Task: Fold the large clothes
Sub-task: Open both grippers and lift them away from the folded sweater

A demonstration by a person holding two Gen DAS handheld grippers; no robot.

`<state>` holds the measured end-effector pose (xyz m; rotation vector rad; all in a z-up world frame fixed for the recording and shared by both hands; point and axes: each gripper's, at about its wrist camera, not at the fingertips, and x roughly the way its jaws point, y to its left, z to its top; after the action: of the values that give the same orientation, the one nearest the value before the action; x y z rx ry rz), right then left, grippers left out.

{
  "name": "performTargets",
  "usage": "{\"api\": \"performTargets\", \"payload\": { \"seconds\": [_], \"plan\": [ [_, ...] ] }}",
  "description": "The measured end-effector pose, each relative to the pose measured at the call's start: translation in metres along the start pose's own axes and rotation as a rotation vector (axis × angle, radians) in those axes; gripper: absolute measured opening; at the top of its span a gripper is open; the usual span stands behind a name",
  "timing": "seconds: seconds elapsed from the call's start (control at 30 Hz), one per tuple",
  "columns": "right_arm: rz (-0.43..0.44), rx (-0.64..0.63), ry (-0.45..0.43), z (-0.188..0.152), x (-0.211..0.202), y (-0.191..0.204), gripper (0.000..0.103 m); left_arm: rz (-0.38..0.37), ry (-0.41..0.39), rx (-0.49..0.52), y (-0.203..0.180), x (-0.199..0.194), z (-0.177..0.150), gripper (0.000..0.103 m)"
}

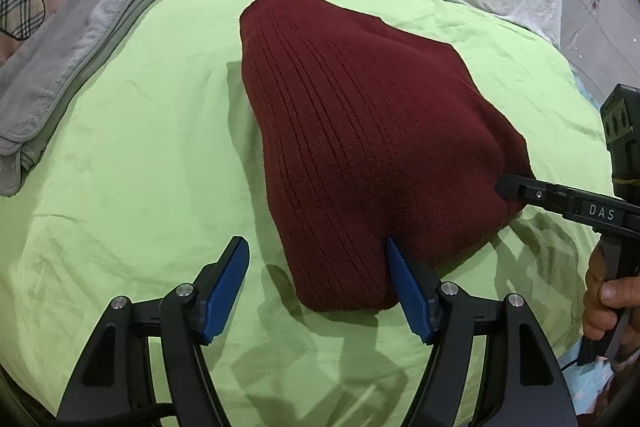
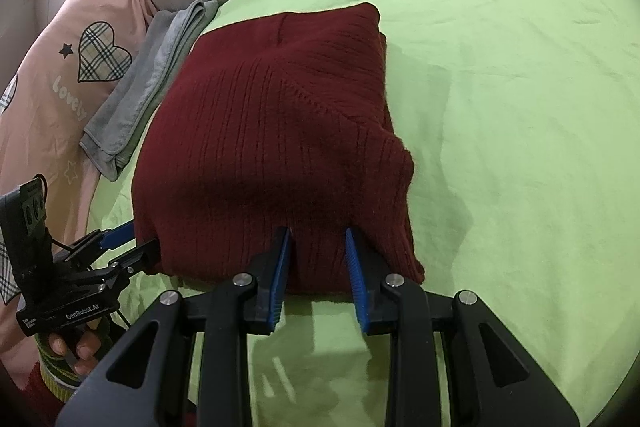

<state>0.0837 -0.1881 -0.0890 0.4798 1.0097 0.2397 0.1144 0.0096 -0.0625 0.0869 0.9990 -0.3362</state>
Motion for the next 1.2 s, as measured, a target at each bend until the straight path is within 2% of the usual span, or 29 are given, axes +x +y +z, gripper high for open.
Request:
{"api": "performTargets", "payload": {
  "seconds": [0.3,0.4,0.5,0.6,0.67,0.77,0.83,1.0,1.2],
  "plan": [
    [0.0,0.001,-0.006,-0.002,-0.01,0.006,0.037,0.012,0.006,-0.028,0.001,-0.004,0.0,0.074],
    [0.022,0.002,-0.053,0.004,-0.02,0.008,0.037,0.004,-0.005,-0.052,0.003,-0.016,0.0,0.073],
    [0.008,-0.006,-0.096,0.015,-0.024,0.009,0.045,0.03,-0.024,-0.05,0.002,-0.023,0.001,0.074],
    [-0.027,-0.008,-0.047,0.023,-0.009,0.006,0.046,0.025,-0.008,-0.068,0.002,-0.02,0.002,0.074],
    [-0.004,0.003,-0.052,0.025,-0.01,0.006,0.046,0.017,-0.017,-0.076,0.002,-0.026,0.002,0.073],
    [0.013,-0.034,-0.084,0.021,-0.026,0.017,0.05,0.019,-0.054,-0.072,0.002,-0.041,-0.003,0.072],
    [0.009,-0.051,-0.093,0.016,-0.034,0.021,0.057,0.009,-0.061,-0.093,0.008,-0.048,-0.007,0.073],
    [0.007,-0.032,-0.106,0.005,-0.045,0.015,0.058,0.005,-0.058,-0.142,0.017,-0.056,-0.022,0.075],
    [-0.005,0.004,-0.089,-0.016,-0.049,0.004,0.059,0.026,-0.024,-0.155,0.019,-0.056,-0.049,0.076]
  ]
}}
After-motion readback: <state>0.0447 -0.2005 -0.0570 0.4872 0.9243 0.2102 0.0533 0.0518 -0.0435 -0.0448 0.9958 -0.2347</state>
